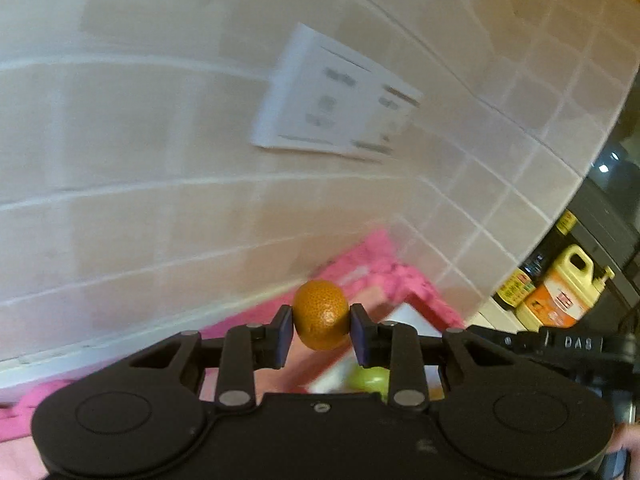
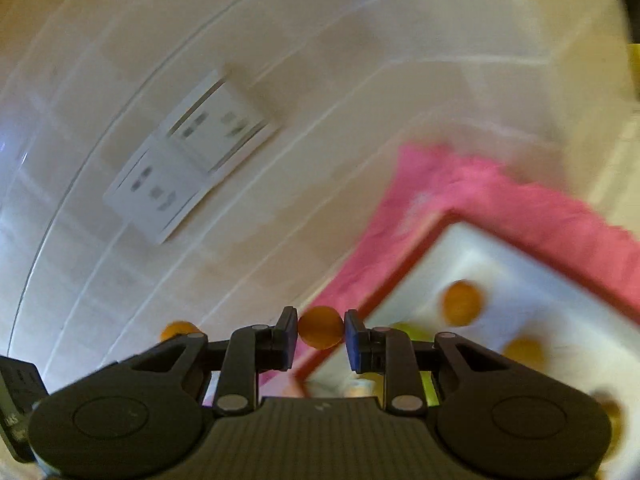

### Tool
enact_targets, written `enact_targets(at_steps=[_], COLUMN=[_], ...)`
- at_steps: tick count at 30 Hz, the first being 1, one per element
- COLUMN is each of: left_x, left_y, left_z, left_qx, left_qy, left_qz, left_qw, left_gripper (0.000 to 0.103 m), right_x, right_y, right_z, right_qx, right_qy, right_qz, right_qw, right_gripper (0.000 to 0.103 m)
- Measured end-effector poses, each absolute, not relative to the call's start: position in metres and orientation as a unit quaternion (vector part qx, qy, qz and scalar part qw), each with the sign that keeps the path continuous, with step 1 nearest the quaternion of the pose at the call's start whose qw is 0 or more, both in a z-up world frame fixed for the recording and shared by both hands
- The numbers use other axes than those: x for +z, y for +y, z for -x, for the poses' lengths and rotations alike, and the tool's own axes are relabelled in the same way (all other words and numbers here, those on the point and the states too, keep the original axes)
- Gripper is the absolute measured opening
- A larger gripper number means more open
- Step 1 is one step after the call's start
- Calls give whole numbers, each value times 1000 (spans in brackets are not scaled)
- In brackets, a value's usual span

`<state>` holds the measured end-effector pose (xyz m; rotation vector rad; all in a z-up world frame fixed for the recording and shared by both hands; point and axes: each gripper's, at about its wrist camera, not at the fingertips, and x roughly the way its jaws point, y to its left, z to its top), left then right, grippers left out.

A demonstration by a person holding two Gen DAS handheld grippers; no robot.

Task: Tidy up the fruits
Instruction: 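Carry both tangerines into the red box and open both tools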

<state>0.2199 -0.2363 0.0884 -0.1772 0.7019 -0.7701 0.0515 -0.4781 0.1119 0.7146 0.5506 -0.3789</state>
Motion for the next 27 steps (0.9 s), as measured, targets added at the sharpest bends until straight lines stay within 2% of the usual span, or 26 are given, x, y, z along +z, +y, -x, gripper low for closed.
enact_targets(at_steps=[12, 20, 26, 27], left_x=[63, 29, 20, 20], left_y=[-348, -381, -391, -392], left_z=[-204, -199, -194, -193], left_qx=[-428, -435, -440, -441], left_qy=[392, 439, 448, 447], left_qz=[38, 23, 10, 8], left_qw=[813, 785, 778, 779], left_gripper=[35, 35, 36, 36], right_x=[85, 61, 52, 53], right_y=[-518, -519, -518, -517], right_z=[35, 54, 57, 58], right_qx=[-304, -337, -348, -346], right_qy=[245, 265, 273, 271], right_qz=[-362, -355, -353, -355], right_qw=[847, 831, 825, 825], right_gripper=[28, 28, 28, 30])
